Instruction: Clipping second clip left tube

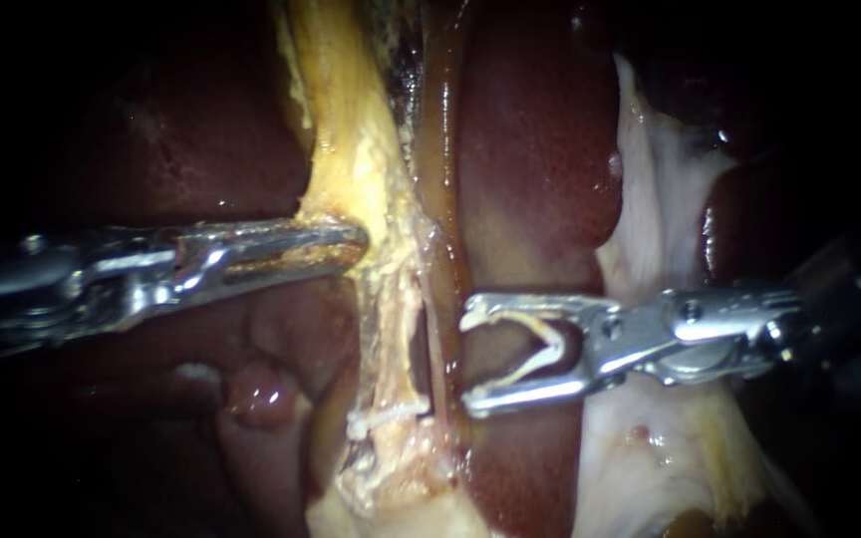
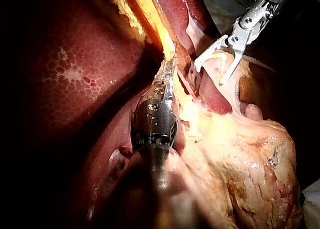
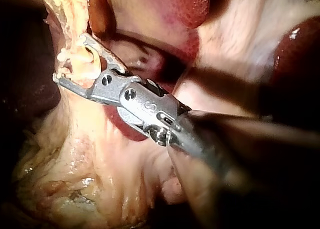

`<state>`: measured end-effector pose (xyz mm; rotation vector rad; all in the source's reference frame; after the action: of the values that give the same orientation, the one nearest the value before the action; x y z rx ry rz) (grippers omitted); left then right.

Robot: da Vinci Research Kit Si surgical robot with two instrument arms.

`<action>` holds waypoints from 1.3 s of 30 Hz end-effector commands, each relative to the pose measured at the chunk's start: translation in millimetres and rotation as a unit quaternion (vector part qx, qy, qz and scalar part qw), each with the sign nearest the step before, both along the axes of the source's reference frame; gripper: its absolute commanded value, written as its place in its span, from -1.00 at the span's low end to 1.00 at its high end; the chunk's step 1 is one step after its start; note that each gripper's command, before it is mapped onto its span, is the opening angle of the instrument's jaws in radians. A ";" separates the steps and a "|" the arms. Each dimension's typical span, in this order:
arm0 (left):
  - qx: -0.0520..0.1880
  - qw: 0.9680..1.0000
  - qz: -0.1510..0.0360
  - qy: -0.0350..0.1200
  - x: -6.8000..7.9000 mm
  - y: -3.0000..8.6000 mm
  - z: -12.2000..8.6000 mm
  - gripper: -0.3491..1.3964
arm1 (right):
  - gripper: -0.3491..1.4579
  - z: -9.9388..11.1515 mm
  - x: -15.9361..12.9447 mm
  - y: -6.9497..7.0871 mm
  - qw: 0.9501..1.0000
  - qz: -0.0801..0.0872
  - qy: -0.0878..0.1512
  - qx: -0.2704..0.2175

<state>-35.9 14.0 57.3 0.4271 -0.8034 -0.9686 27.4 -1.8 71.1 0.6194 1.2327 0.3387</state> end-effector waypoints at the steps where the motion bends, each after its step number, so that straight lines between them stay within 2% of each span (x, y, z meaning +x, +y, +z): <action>1: -0.002 1.000 -0.004 -0.001 0.2 0.2 -0.5 -1.00 | 0.00 0.4 0.4 -0.2 1.000 -0.001 0.000 0.001; 5: -0.008 1.000 -0.006 -0.005 0.5 0.3 -1.8 -1.00 | 0.00 2.0 1.8 -0.8 1.000 -0.007 -0.008 0.005; 14: -0.011 1.000 -0.007 -0.006 0.4 0.0 -2.5 -1.00 | 0.00 4.6 3.3 -0.8 1.000 -0.008 -0.021 0.003; 20: -0.011 1.000 -0.008 -0.006 0.4 0.0 -2.5 -1.00 | 0.00 5.4 5.0 -1.4 1.000 -0.020 -0.013 0.005; 22: -0.011 1.000 -0.008 -0.006 0.4 0.0 -2.5 -1.00 | 0.00 5.3 5.6 -1.8 1.000 -0.030 -0.009 0.004; 26: -0.011 1.000 -0.007 -0.006 0.4 0.0 -2.5 -1.00 | 0.00 4.8 6.4 -2.5 0.999 -0.037 0.011 0.020; 34: -0.011 1.000 -0.007 -0.006 0.4 0.1 -2.3 -1.00 | -0.01 2.9 7.4 -3.2 0.995 -0.053 0.067 0.056; 39: -0.012 1.000 -0.007 -0.006 0.3 0.1 -2.2 -1.00 | -0.02 2.8 8.4 -3.4 0.993 -0.062 0.075 0.066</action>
<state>-35.6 14.1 55.1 0.4074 -0.8291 -0.9704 36.1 -5.2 73.8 0.8414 1.3186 0.2737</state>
